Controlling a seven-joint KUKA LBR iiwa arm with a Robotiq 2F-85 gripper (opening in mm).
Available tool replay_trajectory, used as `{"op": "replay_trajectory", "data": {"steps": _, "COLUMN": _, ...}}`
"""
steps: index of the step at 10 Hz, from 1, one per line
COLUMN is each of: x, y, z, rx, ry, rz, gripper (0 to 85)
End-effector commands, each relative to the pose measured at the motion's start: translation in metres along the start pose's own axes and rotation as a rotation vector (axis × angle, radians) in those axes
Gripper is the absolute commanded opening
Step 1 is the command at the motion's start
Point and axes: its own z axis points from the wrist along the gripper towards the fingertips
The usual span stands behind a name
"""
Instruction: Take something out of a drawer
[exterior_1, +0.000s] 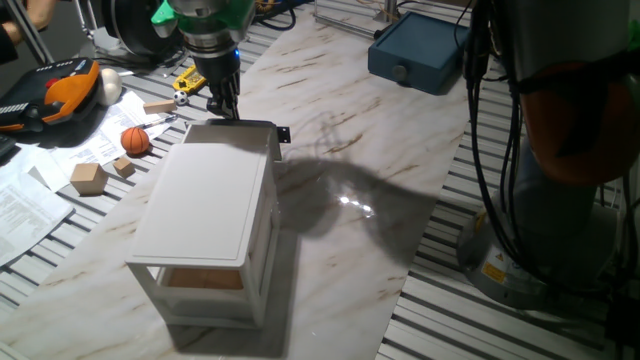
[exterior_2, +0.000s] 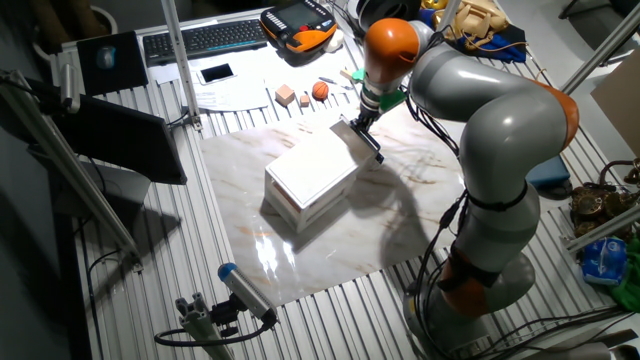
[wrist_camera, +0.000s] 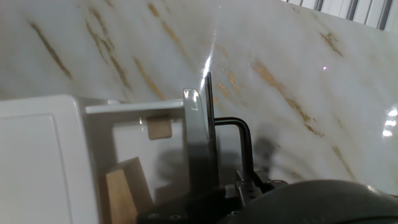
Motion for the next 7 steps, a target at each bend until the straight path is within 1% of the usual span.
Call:
{"op": "replay_trajectory", "data": {"steps": 1, "x": 0.0001, "y": 0.0000, "z": 0.0000, "rx": 0.002, "ry": 0.002, "rz": -0.008, "gripper": 0.0}}
{"op": "replay_trajectory", "data": {"steps": 4, "x": 0.0001, "y": 0.0000, "z": 0.0000, "rx": 0.018, "ry": 0.001, "rz": -0.055, "gripper": 0.0}}
{"op": "replay_trajectory", "data": {"steps": 6, "x": 0.0001, "y": 0.0000, "z": 0.0000, "rx": -0.004, "ry": -0.004, "rz": -0.055, "gripper": 0.0}}
{"op": "replay_trajectory", "data": {"steps": 7, "x": 0.0001, "y": 0.0000, "z": 0.0000, "rx": -0.002, "ry": -0.003, "rz": -0.052, "gripper": 0.0}}
